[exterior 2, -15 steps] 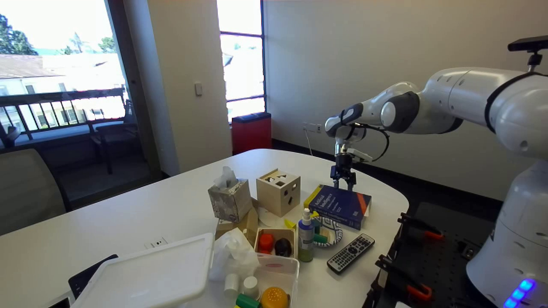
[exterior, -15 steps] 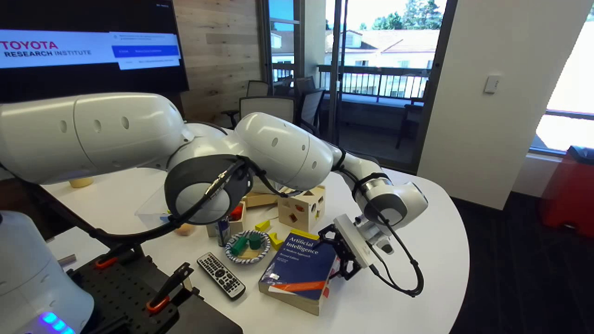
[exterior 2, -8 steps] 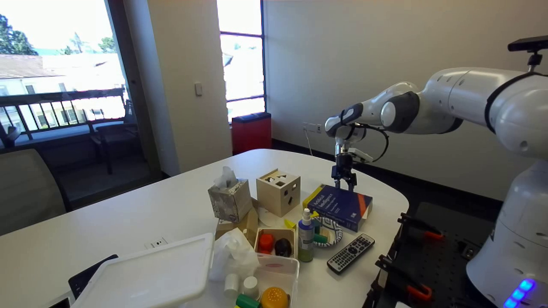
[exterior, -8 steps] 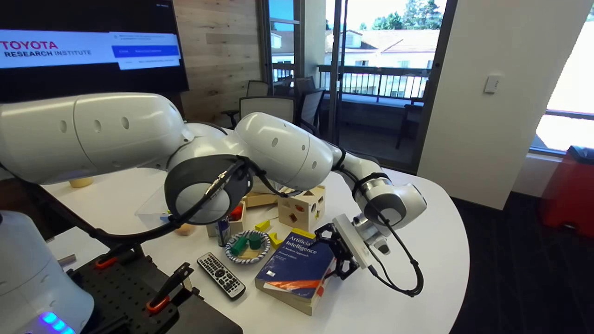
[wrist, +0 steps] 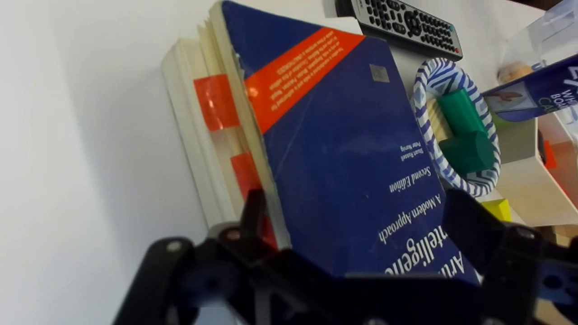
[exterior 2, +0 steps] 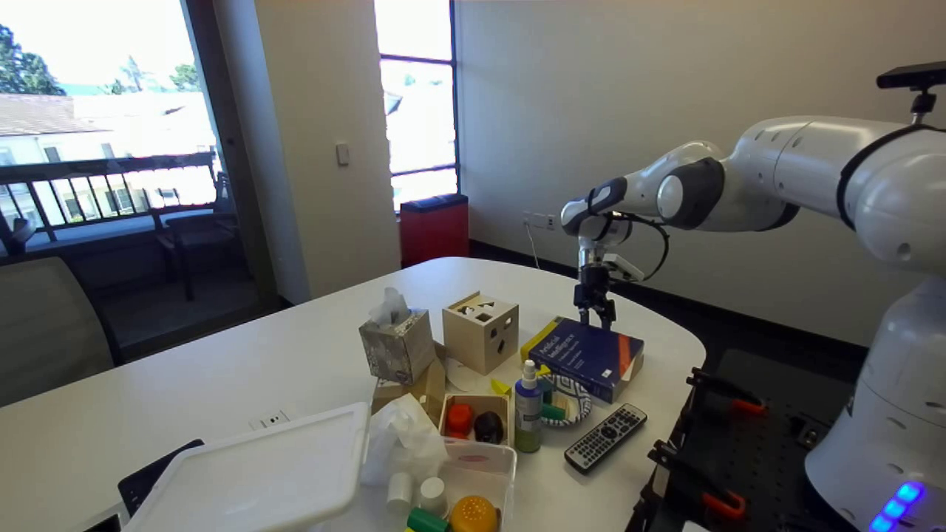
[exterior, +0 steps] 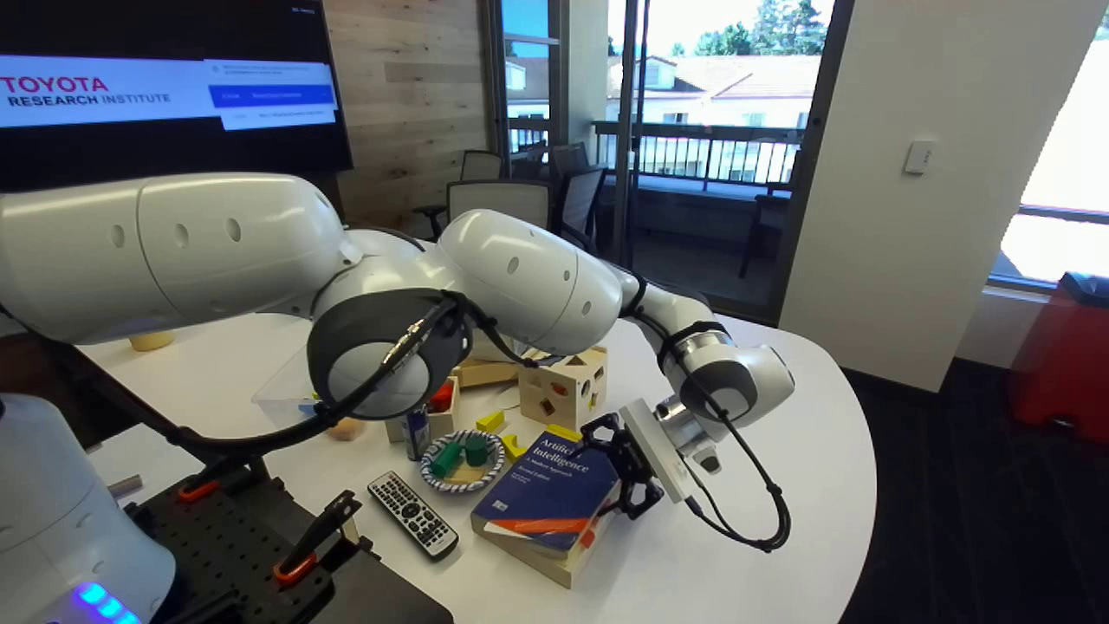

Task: Push the book to the left and open it.

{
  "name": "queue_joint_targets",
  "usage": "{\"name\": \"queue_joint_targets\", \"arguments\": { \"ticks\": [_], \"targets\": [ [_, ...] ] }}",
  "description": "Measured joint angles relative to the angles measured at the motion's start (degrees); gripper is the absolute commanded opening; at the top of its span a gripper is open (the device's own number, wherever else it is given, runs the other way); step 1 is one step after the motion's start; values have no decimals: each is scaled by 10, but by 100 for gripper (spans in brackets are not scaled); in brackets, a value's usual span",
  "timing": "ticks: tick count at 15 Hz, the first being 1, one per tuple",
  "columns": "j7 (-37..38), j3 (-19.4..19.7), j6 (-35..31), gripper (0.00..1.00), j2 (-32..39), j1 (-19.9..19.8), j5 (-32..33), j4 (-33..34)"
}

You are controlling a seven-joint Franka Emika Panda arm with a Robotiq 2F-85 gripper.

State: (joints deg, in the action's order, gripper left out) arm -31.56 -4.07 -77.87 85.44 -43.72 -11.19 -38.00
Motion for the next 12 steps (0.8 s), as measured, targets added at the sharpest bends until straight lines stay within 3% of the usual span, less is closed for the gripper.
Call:
{"name": "queue_joint_targets", "arguments": {
  "ticks": [12],
  "targets": [
    [-31, -8, 41, 100, -1, -2, -31, 2]
  ]
}}
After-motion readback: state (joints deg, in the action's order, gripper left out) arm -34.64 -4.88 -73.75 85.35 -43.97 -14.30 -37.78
